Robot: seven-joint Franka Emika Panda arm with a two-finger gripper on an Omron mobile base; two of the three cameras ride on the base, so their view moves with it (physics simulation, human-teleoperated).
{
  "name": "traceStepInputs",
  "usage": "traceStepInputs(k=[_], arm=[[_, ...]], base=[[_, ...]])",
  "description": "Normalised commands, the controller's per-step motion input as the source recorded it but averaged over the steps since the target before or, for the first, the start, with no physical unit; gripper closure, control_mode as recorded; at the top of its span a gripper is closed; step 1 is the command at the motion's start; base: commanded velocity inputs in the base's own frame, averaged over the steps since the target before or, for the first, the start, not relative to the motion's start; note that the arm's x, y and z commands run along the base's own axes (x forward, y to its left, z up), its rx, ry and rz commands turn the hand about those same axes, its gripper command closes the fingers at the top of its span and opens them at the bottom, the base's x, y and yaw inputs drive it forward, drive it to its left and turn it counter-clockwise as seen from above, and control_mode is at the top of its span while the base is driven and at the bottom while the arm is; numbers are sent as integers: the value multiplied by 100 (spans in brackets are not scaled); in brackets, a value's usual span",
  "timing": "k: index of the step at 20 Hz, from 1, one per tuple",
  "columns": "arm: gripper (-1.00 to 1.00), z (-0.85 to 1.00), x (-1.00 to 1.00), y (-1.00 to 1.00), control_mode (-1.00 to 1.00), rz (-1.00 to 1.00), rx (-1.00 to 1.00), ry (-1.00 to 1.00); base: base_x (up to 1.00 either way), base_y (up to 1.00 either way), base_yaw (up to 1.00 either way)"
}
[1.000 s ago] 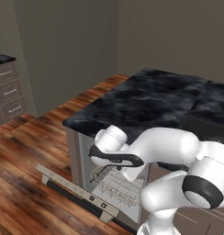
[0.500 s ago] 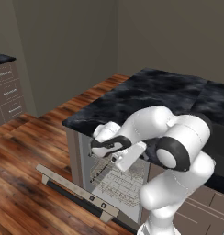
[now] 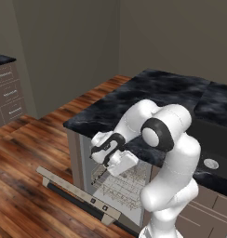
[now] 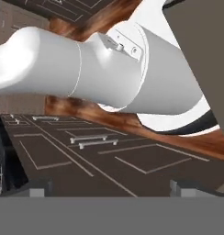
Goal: Open the dishwasher door and pull out the top rack.
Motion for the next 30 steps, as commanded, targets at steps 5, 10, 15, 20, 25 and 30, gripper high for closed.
traceStepInputs(k=[5, 10, 15, 20, 25, 30], arm=[[-100, -47, 72, 2, -100, -13, -24, -38], [-100, -48, 57, 0, -100, -4, -15, -42], [-100, -18, 31, 16, -100, -2, -12, -43], [-100, 3, 8, 3, -100, -11, 1, -33], [-100, 2, 0, -13, -100, -12, 2, -19], [-100, 0, 1, -20, -100, 0, 2, 0]], base=[[0, 0, 0], [0, 0, 0], [0, 0, 0], [0, 0, 0], [0, 0, 0], [0, 0, 0]])
